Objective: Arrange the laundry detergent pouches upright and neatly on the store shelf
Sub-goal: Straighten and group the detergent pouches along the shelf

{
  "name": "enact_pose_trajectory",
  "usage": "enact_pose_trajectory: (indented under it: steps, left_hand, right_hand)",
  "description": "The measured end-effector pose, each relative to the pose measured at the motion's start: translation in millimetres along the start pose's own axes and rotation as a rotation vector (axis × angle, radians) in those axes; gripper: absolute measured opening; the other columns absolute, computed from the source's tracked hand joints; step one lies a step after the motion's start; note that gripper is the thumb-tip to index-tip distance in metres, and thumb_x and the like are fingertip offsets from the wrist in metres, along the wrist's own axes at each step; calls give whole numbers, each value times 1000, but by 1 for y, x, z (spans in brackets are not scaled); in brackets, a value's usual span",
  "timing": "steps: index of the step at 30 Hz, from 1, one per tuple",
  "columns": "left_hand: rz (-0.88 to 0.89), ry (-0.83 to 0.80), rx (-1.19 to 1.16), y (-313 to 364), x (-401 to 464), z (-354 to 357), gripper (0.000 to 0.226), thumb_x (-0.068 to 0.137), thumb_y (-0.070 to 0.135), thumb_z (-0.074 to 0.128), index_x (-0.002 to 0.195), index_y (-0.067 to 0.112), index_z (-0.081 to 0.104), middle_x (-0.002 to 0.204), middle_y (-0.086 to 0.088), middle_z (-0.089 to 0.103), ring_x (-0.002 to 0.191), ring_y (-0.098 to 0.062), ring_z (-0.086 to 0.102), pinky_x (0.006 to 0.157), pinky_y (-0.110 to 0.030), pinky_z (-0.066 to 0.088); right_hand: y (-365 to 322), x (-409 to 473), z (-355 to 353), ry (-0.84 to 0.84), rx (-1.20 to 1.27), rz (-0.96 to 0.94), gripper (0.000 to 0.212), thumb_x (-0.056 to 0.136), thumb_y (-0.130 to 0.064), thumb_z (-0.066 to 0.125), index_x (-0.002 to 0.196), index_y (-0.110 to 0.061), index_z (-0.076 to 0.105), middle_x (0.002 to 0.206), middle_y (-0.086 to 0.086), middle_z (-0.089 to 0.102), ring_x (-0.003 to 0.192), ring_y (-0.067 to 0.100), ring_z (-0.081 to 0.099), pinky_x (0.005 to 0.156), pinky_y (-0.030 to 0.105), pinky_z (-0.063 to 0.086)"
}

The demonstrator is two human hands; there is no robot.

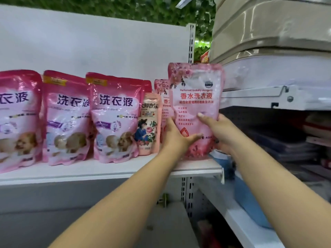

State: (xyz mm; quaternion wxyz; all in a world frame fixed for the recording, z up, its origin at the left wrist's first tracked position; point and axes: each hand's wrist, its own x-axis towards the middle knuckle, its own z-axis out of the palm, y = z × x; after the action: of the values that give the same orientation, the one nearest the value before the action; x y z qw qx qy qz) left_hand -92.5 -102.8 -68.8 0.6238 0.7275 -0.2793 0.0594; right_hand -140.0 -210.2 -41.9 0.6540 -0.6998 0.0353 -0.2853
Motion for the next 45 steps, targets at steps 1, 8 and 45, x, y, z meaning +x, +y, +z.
enact_pose_trajectory:
  steps: [1,8,45]
  left_hand:
    - [-44,-9,45,-4,7,5,90,73,26,77,137,21,13,135,-3,45,121,-24,47,102,-42,41]
    - [-193,-64,291,-11,41,9,106,81,36,67,145,13,-14,147,-11,28,132,-29,34,107,-37,30]
    - [-259,76,100,-19,25,-15,86,83,43,62,145,15,9,142,-10,41,126,-33,43,105,-48,35]
  right_hand:
    - [5,6,-2,-5,11,27,15,88,-27,60,102,-21,57,93,3,70,80,19,66,69,36,53]
    - [28,43,4,-2,-8,40,28,88,-24,60,113,-11,56,108,5,66,96,21,62,81,35,51]
    - [34,25,9,-166,-138,115,48,86,-25,64,129,-20,46,122,3,61,104,21,59,94,41,47]
